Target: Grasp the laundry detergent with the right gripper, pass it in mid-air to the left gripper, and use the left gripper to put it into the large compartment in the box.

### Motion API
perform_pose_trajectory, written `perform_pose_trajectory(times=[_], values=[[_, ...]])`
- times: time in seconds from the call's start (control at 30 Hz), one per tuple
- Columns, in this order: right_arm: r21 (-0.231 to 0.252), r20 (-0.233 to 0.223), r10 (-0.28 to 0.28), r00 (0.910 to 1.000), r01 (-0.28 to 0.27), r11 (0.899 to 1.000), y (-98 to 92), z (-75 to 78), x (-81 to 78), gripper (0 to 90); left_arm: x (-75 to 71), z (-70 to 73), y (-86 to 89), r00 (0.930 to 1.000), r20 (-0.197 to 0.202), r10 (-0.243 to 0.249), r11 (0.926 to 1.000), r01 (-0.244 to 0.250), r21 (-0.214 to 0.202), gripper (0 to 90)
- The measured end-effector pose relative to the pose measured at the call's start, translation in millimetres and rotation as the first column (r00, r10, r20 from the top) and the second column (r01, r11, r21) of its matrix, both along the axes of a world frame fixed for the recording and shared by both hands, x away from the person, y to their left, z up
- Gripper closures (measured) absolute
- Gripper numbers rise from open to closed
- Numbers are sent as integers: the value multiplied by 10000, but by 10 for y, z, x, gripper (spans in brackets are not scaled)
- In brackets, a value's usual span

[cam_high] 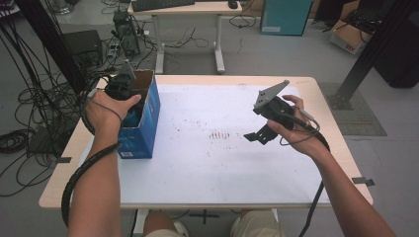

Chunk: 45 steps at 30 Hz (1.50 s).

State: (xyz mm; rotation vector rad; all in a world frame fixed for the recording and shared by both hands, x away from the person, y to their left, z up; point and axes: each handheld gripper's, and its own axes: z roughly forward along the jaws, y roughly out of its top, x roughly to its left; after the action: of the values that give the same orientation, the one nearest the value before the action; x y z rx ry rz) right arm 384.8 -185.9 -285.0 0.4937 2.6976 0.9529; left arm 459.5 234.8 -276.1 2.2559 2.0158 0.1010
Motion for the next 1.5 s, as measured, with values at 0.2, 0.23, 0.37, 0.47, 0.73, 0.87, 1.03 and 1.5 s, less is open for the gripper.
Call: perform_pose_trajectory(times=[0.2,0.23,0.37,0.47,0.73,0.87,1.03,1.5], values=[[2,16,38,10000,-38,10000,17,6,3,53,-6,66,3,10000,75,-44,9996,42,275,295],[-23,21,47,10000,-47,10000,19,7,5,53,-7,85,3,9999,124,-48,9996,44,286,288],[-26,38,100,9999,-100,9999,35,5,21,53,-8,169,-19,9997,191,-163,9991,156,387,275],[9,18,120,9999,-120,9999,47,8,28,53,-14,246,-48,9993,257,-266,9987,255,446,232],[30,-12,78,10000,-77,10000,63,18,30,53,-65,403,-75,9985,436,-341,9980,317,555,195],[34,27,30,10000,-30,10000,62,33,35,53,-119,524,-75,9970,578,-519,9969,483,622,195],[-59,-29,-73,10000,73,10000,57,61,38,53,-191,715,-119,9915,1032,-794,9957,738,567,162],[-420,-181,-637,9978,629,9971,-103,188,123,53,-331,1071,-678,9475,1904,-2569,9664,2510,549,85]])
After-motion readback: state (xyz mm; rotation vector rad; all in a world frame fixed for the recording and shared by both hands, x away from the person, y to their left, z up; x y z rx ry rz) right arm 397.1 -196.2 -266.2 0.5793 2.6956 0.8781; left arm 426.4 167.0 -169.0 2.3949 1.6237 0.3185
